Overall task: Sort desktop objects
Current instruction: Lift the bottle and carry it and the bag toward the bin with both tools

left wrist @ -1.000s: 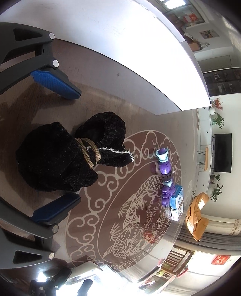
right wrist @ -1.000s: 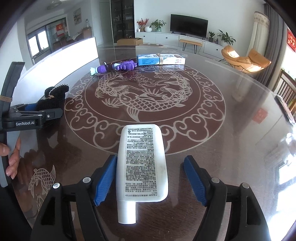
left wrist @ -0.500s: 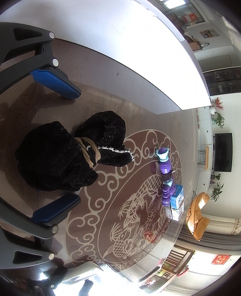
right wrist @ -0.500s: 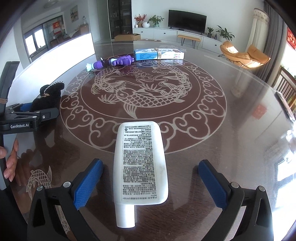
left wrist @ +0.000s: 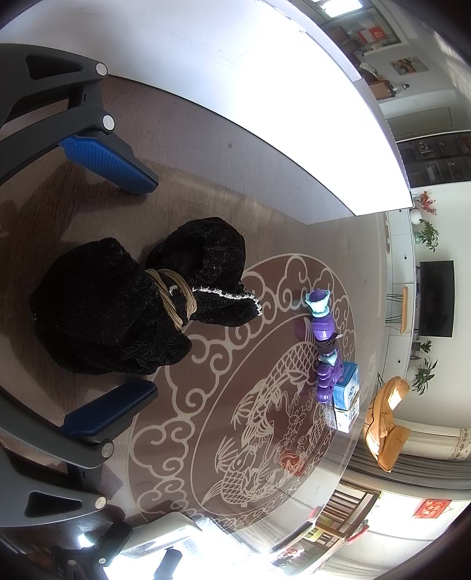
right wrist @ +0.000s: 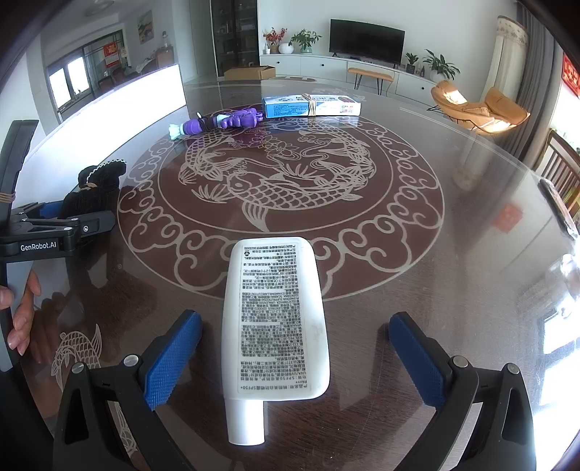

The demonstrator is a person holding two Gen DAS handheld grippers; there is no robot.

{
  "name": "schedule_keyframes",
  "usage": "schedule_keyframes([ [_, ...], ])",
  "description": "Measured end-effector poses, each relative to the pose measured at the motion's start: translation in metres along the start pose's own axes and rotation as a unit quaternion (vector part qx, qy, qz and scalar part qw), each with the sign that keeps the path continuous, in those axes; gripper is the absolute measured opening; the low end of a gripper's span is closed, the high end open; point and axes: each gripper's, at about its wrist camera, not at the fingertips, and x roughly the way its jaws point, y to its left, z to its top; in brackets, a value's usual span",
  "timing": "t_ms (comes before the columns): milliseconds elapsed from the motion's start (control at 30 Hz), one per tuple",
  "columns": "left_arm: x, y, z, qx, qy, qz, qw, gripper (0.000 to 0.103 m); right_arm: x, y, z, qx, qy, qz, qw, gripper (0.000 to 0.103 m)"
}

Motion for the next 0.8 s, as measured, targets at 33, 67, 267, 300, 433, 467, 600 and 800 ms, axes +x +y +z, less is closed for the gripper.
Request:
schedule_keyframes([
  [33,0.0,0.0,0.0,0.0,0.0,0.0,1.0,0.103,0.0,0.0,0.0,0.0,0.0,0.0,1.0,0.103],
  [67,0.0,0.0,0.0,0.0,0.0,0.0,1.0,0.103,0.0,0.0,0.0,0.0,0.0,0.0,1.0,0.103],
  [267,-0.001,-0.006,0.0,0.009,-0.003,0.015,0.9998,0.103,0.0,0.0,0.0,0.0,0.001,0.001,1.0,0.103],
  [300,-0.001,-0.005,-0.001,0.011,-0.001,0.003,0.9999,0.103,-0.001,0.0,0.0,0.0,0.001,0.001,1.0,0.103],
  [433,-0.001,-0.004,-0.001,0.013,0.001,-0.007,0.9999,0.103,-0.001,0.0,0.001,0.001,0.003,0.001,1.0,0.103],
  [467,-0.001,-0.004,-0.002,0.013,0.001,-0.008,0.9999,0.103,-0.001,0.0,0.002,0.001,0.007,0.001,1.0,0.103],
  [600,-0.013,-0.01,-0.005,0.03,-0.03,-0.016,0.999,0.049,-0.01,0.003,0.003,0.001,0.006,0.0,1.0,0.068],
  [800,-0.039,-0.012,-0.011,0.025,-0.041,-0.056,0.9973,0.034,-0.023,0.013,0.0,-0.004,0.014,0.018,1.0,0.052],
])
